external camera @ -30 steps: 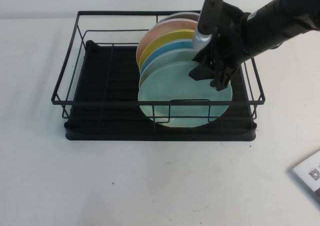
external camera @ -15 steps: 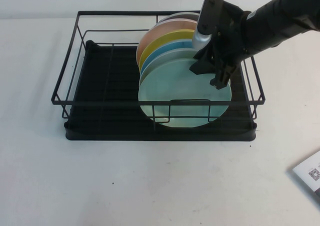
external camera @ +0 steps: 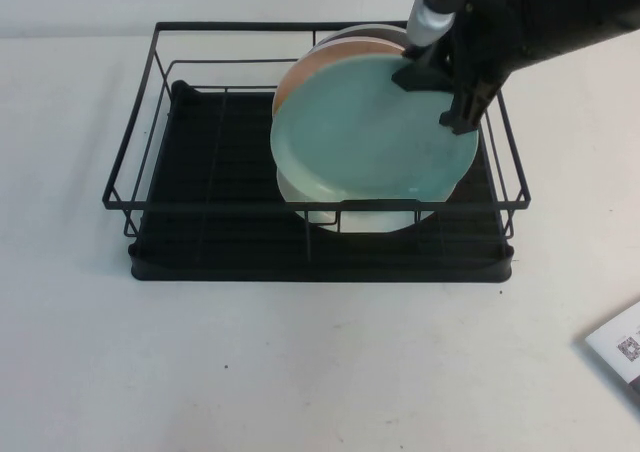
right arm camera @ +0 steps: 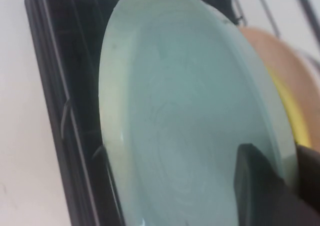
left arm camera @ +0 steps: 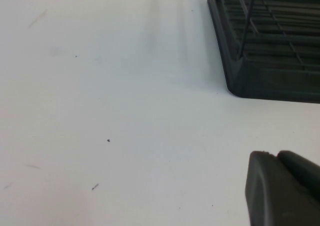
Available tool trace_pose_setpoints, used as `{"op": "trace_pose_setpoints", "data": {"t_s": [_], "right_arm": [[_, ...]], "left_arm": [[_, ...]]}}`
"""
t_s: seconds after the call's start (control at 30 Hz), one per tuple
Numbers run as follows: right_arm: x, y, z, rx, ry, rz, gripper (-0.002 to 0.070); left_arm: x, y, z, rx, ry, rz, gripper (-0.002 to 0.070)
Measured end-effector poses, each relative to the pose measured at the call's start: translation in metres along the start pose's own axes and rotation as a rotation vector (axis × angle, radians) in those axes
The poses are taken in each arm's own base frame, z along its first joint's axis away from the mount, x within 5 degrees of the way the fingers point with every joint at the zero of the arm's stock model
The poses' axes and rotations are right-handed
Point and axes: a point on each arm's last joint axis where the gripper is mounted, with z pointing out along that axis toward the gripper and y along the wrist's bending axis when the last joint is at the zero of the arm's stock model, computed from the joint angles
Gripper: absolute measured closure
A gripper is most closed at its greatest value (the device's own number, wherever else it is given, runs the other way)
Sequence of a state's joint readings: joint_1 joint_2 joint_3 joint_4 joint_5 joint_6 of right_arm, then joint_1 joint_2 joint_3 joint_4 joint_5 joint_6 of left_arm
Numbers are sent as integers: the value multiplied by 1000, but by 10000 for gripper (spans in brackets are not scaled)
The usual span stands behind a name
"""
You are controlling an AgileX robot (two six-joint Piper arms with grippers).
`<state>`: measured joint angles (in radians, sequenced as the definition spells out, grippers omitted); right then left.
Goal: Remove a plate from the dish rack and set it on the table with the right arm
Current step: Grasp the plate from the shelf, then place the plate from the table
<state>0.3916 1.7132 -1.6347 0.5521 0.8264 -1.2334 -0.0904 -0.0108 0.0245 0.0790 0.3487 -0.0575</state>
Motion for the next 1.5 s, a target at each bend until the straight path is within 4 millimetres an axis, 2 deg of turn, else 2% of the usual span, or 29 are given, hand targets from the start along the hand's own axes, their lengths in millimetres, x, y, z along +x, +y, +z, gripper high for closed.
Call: {"op": "trace_pose_setpoints", "data": {"t_s": [0.27,0.53,0.67,0.8,0.97,1.17,1.27,1.5], "right_arm": [[-27,7,-57,85,-95,21,624],[-38,26,-103,44,-100,308,624],[-31,40,-112,-6,-30,486,624],[-12,63,-106,-10,16,650,624],[31,107,-80,-1,15,923,624],[73,142,-51,-54,46,1194,624],[86,150,-38,-67,85,1269,624],[102,149,-5,-75,170,1353,624]], "left_arm": [[0,0,0,0,0,0,679],[0,0,0,0,0,0,679],[0,0,0,0,0,0,679],[0,0,0,0,0,0,679],[0,0,0,0,0,0,679],[0,0,0,0,0,0,679],[0,0,0,0,0,0,679],[0,0,0,0,0,0,679]]}}
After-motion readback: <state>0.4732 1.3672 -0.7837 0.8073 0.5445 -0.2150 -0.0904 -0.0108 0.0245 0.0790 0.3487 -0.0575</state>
